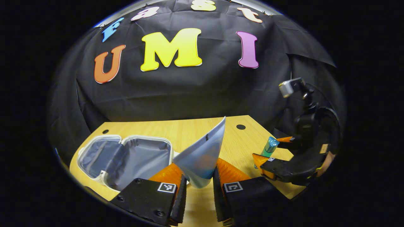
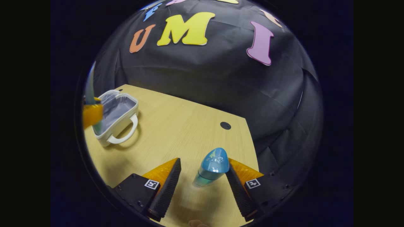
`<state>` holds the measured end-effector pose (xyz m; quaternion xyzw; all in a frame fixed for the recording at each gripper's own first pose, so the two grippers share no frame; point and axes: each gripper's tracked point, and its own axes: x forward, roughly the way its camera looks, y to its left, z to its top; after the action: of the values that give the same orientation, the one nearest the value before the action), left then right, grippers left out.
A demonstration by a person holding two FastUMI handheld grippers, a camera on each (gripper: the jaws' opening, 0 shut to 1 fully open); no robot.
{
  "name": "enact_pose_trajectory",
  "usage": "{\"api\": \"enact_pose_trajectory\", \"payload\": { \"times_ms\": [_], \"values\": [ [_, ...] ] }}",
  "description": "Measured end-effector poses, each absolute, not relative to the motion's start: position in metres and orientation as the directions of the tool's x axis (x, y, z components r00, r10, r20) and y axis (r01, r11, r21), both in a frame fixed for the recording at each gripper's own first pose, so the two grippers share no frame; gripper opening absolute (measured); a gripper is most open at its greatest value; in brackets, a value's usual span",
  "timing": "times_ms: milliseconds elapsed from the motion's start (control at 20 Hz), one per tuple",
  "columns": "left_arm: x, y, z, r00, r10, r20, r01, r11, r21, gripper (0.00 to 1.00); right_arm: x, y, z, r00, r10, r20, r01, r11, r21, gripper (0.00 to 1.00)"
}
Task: First open the suitcase, pack the skin care products into it, and then close the suitcase.
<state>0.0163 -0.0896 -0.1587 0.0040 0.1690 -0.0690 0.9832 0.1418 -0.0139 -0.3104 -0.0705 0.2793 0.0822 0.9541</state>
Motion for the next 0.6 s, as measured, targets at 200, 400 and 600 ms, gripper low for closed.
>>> {"api": "enact_pose_trajectory", "payload": {
  "times_ms": [200,400,600],
  "values": [
    [-0.010,-0.052,-0.130,0.929,-0.118,-0.351,0.132,0.991,0.018,0.40,0.150,-0.018,-0.323,0.825,0.064,-0.561,-0.101,0.994,-0.036,0.77],
    [-0.023,0.003,-0.124,0.922,-0.073,-0.381,0.094,0.995,0.037,0.40,0.151,-0.026,-0.338,0.814,0.004,-0.580,-0.021,1.000,-0.023,0.59],
    [-0.020,0.051,-0.130,0.911,-0.039,-0.410,0.062,0.997,0.044,0.44,0.142,-0.027,-0.336,0.809,-0.021,-0.587,0.013,1.000,-0.018,0.42]
  ]
}}
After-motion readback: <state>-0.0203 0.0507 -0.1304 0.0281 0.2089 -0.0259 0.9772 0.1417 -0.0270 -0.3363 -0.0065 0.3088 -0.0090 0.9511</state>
